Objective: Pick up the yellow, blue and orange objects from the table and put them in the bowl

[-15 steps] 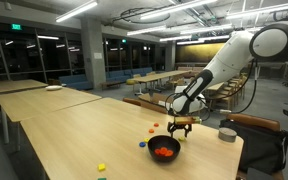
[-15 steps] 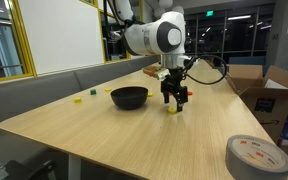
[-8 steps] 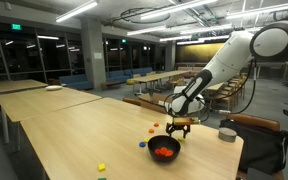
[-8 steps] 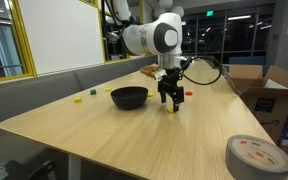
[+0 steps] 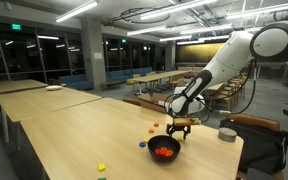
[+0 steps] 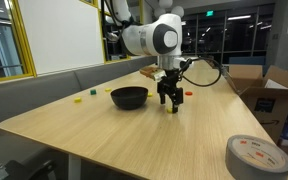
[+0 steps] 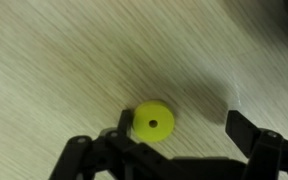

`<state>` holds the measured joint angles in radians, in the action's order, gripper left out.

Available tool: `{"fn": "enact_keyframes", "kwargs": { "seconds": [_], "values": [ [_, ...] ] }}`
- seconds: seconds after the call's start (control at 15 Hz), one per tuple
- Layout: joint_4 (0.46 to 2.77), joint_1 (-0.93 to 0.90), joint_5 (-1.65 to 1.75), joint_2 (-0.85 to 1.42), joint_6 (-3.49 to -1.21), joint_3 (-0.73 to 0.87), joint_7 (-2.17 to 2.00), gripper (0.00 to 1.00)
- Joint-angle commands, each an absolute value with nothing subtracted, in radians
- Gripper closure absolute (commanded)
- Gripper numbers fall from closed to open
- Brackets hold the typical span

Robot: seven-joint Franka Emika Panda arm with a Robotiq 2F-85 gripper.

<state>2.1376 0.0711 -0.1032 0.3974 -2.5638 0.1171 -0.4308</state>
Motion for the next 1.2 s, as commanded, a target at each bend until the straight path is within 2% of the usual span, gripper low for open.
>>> {"fn": "enact_keyframes", "kwargs": {
  "seconds": [0.0,0.4,0.53,1.13],
  "values": [
    [2.137,0.065,-0.123,0.396,-2.568,0.123,-0.407,0.34],
    [2.138,0.060,-0.109,0.376,-2.556,0.133,-0.414,0.79],
    [2.135,0.056,-0.102,0.369,-2.538,0.135,-0.417,0.75],
    [2.131,-0.028,0.064,0.249,-2.417,0.164,-0.506,0.75]
  ]
}}
